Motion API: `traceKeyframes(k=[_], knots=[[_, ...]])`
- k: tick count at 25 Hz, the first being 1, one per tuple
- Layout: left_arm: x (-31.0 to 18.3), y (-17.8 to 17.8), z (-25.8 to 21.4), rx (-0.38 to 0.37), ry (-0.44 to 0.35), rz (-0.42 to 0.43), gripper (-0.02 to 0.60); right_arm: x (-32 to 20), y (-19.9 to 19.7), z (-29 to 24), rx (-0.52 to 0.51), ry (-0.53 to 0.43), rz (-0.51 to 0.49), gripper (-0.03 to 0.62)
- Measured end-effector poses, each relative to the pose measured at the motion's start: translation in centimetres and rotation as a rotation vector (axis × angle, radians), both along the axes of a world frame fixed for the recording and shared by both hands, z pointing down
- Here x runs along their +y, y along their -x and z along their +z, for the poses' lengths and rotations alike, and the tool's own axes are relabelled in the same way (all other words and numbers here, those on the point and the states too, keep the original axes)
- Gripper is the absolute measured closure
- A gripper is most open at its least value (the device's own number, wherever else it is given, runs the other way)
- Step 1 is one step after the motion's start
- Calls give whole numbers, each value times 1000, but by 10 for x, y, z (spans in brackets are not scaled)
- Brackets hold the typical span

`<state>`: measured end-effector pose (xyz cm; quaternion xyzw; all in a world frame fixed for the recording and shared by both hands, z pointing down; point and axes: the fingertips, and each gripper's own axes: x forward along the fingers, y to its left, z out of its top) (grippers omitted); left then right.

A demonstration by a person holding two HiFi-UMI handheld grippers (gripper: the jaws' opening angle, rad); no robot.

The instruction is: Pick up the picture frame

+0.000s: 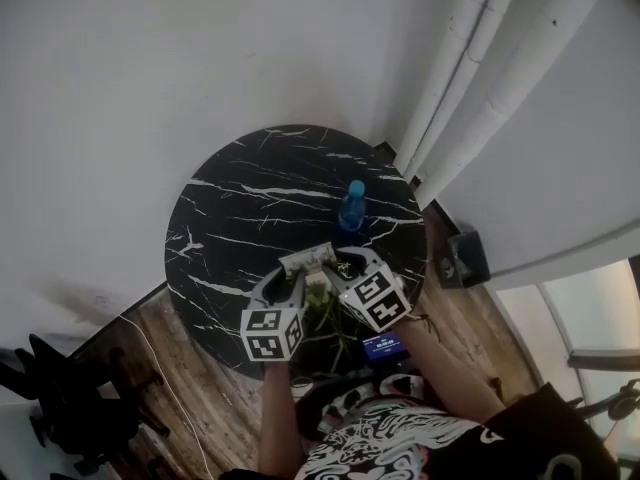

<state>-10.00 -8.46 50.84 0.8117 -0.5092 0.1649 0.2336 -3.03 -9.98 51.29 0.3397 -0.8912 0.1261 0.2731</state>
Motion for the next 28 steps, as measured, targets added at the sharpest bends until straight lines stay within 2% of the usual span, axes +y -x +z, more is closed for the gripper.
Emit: traceKeyframes(k=[28], knots=[[-5, 5, 6, 5, 54, 19, 448, -4, 4, 6, 46, 38, -19, 482]])
